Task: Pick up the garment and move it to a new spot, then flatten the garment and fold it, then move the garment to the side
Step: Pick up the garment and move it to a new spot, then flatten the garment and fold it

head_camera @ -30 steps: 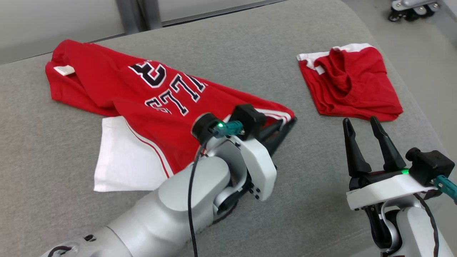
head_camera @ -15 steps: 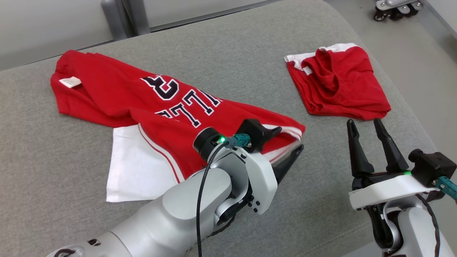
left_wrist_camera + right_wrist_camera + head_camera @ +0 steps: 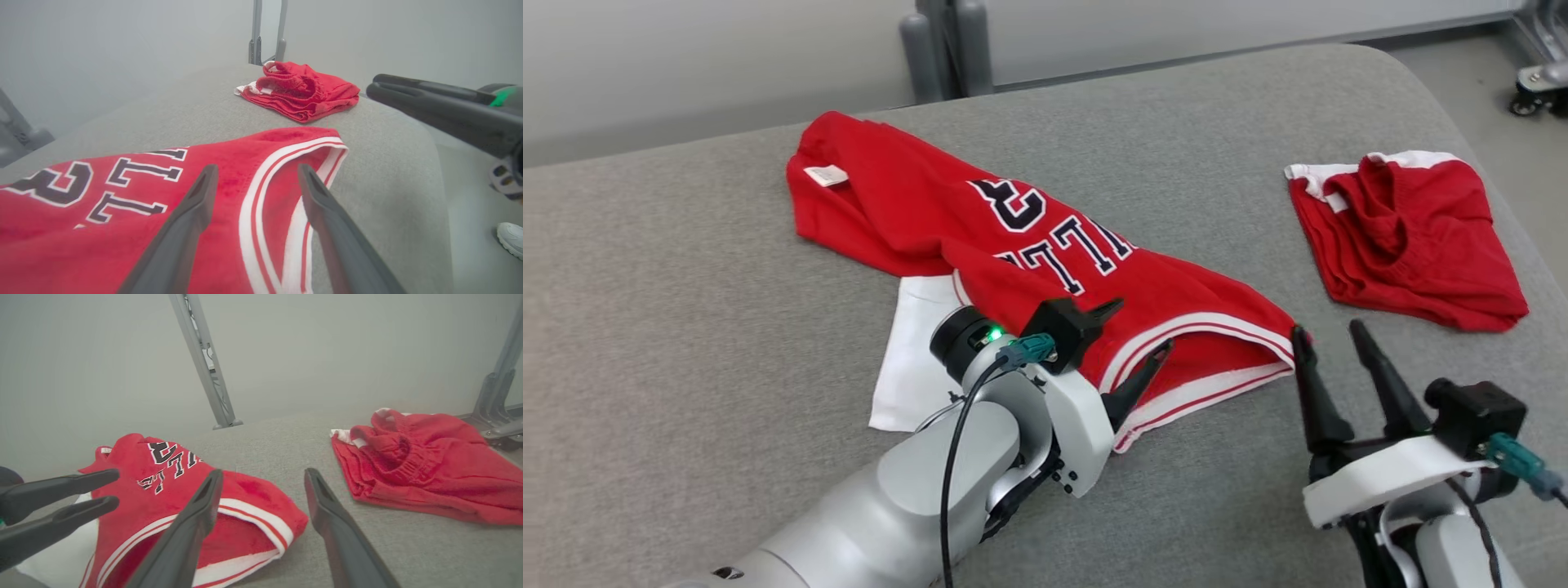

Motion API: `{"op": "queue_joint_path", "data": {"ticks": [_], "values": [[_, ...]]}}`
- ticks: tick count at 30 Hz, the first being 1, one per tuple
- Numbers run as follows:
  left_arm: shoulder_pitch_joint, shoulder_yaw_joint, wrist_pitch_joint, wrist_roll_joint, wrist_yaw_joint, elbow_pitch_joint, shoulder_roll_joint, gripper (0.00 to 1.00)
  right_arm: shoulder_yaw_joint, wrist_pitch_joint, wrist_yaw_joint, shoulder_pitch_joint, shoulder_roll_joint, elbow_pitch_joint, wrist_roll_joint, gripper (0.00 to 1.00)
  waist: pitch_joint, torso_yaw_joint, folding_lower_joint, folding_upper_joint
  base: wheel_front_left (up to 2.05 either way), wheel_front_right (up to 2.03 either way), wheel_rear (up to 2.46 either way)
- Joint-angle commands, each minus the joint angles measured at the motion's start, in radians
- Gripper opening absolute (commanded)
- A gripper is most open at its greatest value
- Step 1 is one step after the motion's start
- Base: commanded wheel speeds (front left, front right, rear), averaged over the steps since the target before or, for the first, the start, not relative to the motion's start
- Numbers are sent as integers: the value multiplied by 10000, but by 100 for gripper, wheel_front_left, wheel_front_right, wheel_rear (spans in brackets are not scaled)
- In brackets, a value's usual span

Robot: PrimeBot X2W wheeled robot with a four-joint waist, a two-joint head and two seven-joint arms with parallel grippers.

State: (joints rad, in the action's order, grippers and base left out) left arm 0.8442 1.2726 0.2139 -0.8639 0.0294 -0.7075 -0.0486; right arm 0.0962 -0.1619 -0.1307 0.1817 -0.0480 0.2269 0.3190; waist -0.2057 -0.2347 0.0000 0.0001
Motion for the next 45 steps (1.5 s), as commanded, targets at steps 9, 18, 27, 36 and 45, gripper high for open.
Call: {"op": "queue_joint_path", "data": {"ticks": [9,18,27,36,45], "values": [[-1333,-1021,513,248,-475,182,-695,100,1732,715,-1,-561,-57,340,518,100,839,1848,0,-1,0,0,0],[-3197,-2645,516,970,-1245,2161,-1376,100,2740,1078,-1,-560,-62,1240,1268,100,1027,2964,0,-1,0,0,0],[-4215,-3500,518,1288,-1449,3075,-1757,100,2866,1075,-1,-529,-61,2370,2553,100,975,3415,0,-1,0,0,0],[-4522,-3922,519,1502,-1461,3445,-1835,100,2880,378,2,484,-65,4032,3877,100,804,3763,0,-1,0,0,0],[-4659,-4132,519,1636,-1458,3567,-1856,100,3579,-651,-1,1787,-42,6015,4462,11,721,4024,0,-1,0,0,0]]}}
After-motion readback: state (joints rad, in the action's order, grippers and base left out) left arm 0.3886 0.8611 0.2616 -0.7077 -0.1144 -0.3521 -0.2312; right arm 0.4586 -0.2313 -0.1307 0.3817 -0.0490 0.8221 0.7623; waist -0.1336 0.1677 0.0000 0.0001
